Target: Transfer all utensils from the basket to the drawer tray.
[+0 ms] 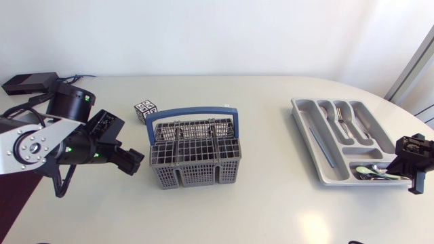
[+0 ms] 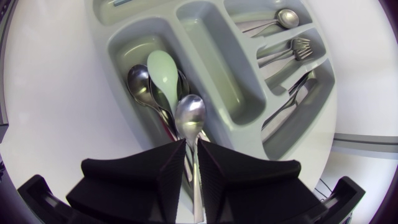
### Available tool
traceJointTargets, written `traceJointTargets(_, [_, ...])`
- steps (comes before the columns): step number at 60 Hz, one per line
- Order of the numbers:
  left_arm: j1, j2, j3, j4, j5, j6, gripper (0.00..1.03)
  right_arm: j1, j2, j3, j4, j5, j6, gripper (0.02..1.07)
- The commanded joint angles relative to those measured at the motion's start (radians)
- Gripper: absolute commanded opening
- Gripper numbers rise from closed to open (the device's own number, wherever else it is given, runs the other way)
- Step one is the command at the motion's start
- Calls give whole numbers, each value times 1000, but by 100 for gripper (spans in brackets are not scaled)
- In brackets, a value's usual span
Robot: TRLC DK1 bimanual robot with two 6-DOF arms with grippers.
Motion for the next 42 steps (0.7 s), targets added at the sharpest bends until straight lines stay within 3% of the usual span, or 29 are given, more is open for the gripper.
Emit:
traceJointTargets(1, [-6,0,6,-13,6,4,96,17,-18,-24,1,-10,-33,18])
traceJointTargets(7, [-6,-2,4,-15,6,4,96,19,-5,-9,10,-7,-26,16])
traceJointTargets(13, [-6,-2,4,-15,6,4,96,5,1,10,8,-7,-28,40])
traceJointTargets(19, [-7,0,6,-13,6,4,96,-10,5,19,2,-1,-39,49])
traceJointTargets(38, [-18,1,6,-15,4,1,96,-36,87,70,1,57,-79,49])
traceJointTargets(42, [-16,0,6,-15,4,1,96,-38,104,79,-1,68,-94,42])
